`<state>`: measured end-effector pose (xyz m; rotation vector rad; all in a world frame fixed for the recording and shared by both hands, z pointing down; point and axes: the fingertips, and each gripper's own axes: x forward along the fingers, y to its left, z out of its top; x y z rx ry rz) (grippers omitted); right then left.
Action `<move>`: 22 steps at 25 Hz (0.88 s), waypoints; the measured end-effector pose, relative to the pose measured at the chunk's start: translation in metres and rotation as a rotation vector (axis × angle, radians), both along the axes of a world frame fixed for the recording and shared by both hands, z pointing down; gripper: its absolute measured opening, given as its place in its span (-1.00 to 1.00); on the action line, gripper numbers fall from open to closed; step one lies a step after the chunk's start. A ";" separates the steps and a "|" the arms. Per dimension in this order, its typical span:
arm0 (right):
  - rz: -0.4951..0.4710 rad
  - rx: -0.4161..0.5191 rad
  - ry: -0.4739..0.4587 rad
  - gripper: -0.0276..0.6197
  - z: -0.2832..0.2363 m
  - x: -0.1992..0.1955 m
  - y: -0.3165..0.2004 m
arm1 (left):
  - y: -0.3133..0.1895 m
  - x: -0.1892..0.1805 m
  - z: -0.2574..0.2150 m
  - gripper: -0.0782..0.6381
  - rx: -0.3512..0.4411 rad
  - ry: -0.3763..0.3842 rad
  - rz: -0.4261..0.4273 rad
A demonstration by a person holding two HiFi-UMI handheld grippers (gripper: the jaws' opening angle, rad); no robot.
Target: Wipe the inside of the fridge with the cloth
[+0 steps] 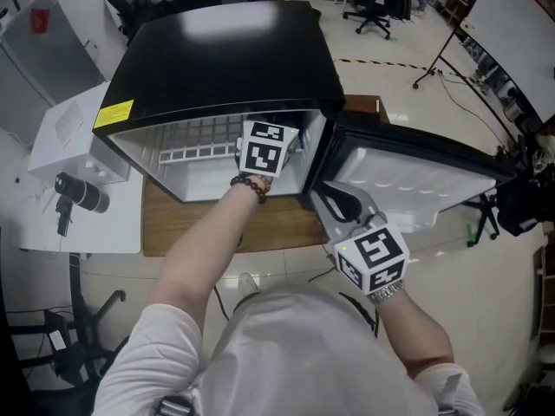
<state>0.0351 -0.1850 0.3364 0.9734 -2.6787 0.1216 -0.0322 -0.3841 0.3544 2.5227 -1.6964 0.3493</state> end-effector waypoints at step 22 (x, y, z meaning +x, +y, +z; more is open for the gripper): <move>0.003 0.001 0.008 -0.75 0.003 0.015 -0.003 | -0.042 -0.023 0.001 -0.60 0.029 -0.027 -0.182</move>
